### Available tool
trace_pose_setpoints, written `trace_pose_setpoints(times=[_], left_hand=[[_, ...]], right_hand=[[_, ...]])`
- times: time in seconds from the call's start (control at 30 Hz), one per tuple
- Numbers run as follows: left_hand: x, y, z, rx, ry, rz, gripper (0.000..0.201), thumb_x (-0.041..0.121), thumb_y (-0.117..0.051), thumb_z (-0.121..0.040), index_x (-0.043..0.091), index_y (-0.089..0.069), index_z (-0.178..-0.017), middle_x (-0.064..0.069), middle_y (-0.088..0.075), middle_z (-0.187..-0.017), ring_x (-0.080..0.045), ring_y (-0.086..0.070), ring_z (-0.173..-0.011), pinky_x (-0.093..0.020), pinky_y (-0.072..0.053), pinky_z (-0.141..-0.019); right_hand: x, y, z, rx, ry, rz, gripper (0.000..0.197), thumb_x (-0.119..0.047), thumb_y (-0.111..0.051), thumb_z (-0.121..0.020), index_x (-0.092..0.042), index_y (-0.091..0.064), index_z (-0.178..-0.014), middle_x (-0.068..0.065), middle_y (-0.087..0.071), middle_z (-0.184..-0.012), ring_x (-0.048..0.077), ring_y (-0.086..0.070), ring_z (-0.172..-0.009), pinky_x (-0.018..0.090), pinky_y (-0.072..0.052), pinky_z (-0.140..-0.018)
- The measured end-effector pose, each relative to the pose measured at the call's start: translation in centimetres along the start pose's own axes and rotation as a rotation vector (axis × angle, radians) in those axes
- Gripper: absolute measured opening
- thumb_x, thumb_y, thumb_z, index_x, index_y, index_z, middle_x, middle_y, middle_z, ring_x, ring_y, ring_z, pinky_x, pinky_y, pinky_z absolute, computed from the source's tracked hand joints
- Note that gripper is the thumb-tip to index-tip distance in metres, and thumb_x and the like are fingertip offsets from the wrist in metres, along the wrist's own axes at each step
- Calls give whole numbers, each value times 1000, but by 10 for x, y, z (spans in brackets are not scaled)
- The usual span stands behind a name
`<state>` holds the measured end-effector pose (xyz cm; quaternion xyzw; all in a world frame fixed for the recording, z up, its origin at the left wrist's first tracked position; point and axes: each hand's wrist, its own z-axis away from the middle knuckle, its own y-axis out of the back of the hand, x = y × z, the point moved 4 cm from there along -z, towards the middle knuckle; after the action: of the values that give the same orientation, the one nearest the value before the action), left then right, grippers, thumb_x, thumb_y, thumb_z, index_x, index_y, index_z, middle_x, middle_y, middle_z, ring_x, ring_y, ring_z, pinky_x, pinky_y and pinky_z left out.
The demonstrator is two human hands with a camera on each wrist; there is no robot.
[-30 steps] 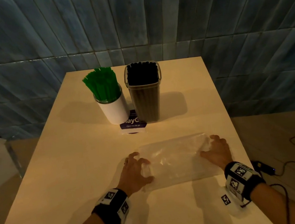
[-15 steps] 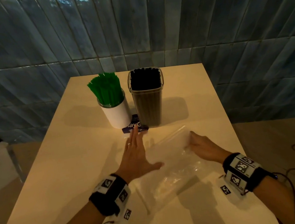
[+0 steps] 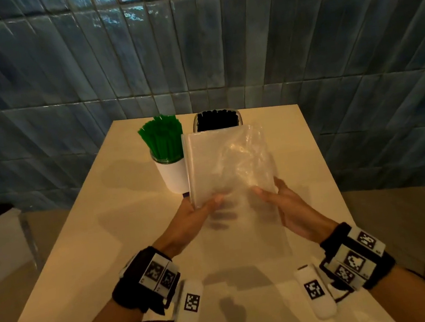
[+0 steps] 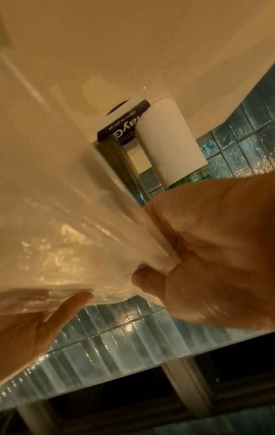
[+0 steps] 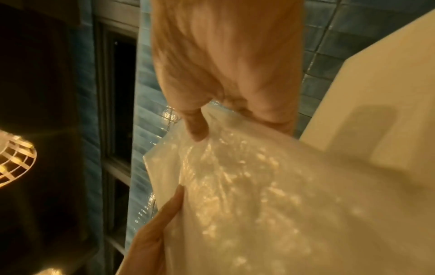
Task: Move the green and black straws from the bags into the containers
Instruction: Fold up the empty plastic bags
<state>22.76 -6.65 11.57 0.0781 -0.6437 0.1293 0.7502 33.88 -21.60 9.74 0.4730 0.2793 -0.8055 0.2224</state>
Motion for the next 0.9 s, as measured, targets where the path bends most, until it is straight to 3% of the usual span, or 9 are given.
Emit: trace_pose_setpoints(times=[0.07,0.13,0.2,0.37,0.5,0.6,0.7,0.8,0.9], left_hand=[[-1,0,3,-6,14,63,34,29,-50,-84,19,-60,-115,-7,-71,-104,-30,-68,-94,-41,-57,-76],[-2,0,6,-13,43,91,34,30,-47,-85,20,-59,-115,-6,-72,-102,-29,-68,-94,-41,-57,-75],[-2,1,9,-31,68,90,33,31,-45,-86,21,-57,-115,-6,-72,-101,-29,-68,-93,-40,-57,-73],[6,10,14,-42,32,-34,33,36,-43,-85,21,-61,-110,-2,-73,-91,-22,-70,-80,-33,-57,-61],[8,24,13,89,-19,-160,28,28,-56,-83,17,-60,-109,-3,-72,-82,-19,-69,-69,-32,-56,-57],[8,31,14,95,-19,-157,27,16,-56,-88,19,-57,-114,-7,-73,-87,-24,-69,-72,-33,-56,-57],[11,33,16,58,-24,-99,30,12,-54,-88,25,-55,-115,-11,-72,-90,-26,-68,-74,-32,-55,-53],[12,36,14,45,-2,-50,24,5,-50,-89,20,-66,-98,-3,-71,-82,-16,-65,-68,-25,-52,-52],[14,34,14,8,25,-88,54,-6,-39,-93,26,-73,-64,6,-71,-79,-11,-66,-72,-23,-54,-59]], right_hand=[[-4,-8,4,-27,45,68,32,-25,-51,-92,-12,-52,-121,1,-69,-92,13,-68,-78,26,-55,-64],[-9,-11,8,-15,112,171,20,-27,-44,-96,-16,-59,-102,-3,-66,-78,11,-65,-71,23,-53,-62],[-16,-11,9,7,151,251,20,-25,-41,-99,-17,-58,-92,-2,-62,-75,9,-61,-66,23,-52,-60],[-23,-4,13,-52,213,329,18,-15,-45,-97,-18,-62,-93,-3,-66,-77,7,-64,-68,22,-53,-65],[-28,4,17,-80,243,388,16,-13,-54,-91,-20,-65,-101,1,-73,-87,16,-69,-78,34,-58,-70],[-29,11,16,-105,191,276,25,-8,-58,-87,-20,-64,-108,7,-74,-85,21,-70,-72,34,-58,-65],[-25,16,13,-160,121,79,33,-11,-65,-73,-27,-67,-102,11,-73,-88,21,-70,-72,35,-58,-65],[-23,16,11,-200,72,-91,31,-12,-75,-55,-14,-75,-87,12,-73,-86,19,-70,-70,30,-59,-62],[-24,14,8,-193,73,-85,17,10,-51,-79,-1,-64,-77,9,-67,-69,13,-64,-54,20,-52,-48]])
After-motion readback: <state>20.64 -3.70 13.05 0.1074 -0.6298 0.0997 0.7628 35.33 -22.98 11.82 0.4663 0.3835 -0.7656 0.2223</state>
